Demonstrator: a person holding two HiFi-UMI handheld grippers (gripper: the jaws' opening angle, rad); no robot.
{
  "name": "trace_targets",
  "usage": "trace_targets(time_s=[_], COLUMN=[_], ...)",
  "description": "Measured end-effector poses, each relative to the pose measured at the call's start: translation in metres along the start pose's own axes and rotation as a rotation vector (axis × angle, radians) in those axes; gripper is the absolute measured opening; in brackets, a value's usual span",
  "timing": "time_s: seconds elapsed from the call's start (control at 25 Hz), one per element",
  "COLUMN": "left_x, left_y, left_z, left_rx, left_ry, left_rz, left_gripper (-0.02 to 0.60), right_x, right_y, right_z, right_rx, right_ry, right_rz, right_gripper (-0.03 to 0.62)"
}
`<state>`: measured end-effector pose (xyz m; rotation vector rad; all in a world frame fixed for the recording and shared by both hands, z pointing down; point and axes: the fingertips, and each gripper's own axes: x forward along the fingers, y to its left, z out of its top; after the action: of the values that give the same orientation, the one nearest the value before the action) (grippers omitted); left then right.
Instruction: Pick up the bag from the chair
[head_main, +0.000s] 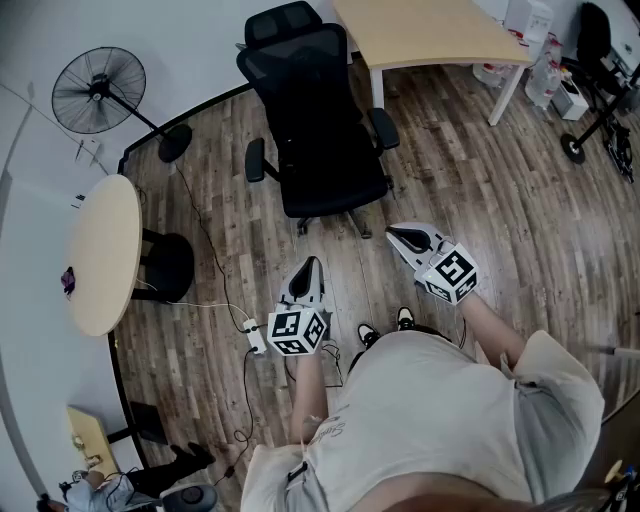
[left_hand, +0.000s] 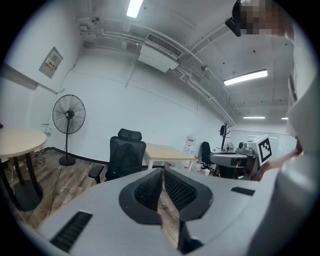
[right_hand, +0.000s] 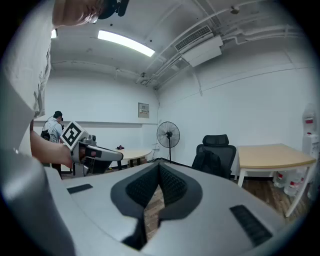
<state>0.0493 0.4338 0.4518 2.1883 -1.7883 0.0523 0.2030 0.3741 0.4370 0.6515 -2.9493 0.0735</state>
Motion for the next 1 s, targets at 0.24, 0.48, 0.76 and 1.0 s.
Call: trace_targets(time_s=[0.24,0.48,0.76,1.0], left_x=[-0.012,-0.016,-0.015,-0.015], left_y=[0.0,0.014,0.026,0.051], left_z=[0.004,-0.003,0.001,-0.019], left_rx=[0.02,0.0,0.01,-0.015], left_ry=[-0.006,0.003,-0.001,0.035], left_rz=[-0.009,-0.015,-0.055,-0.071], left_gripper=[0.023,0.023,0.023,0.023], right_x=[0.001,0.005,0.017,0.037], right_y=[0.01,0.01,0.011,0.037], right_z=[0.006,0.018,0.008,-0.005], right_rx=[-0.019,-0.009,0.012,0.004], right_ry=[-0.001,-0.055,0.001,0.032], right_rz=[0.001,-0.044,-0.091,-0.059], right_gripper=[-0.005,-0.005,-0.005,-0.005])
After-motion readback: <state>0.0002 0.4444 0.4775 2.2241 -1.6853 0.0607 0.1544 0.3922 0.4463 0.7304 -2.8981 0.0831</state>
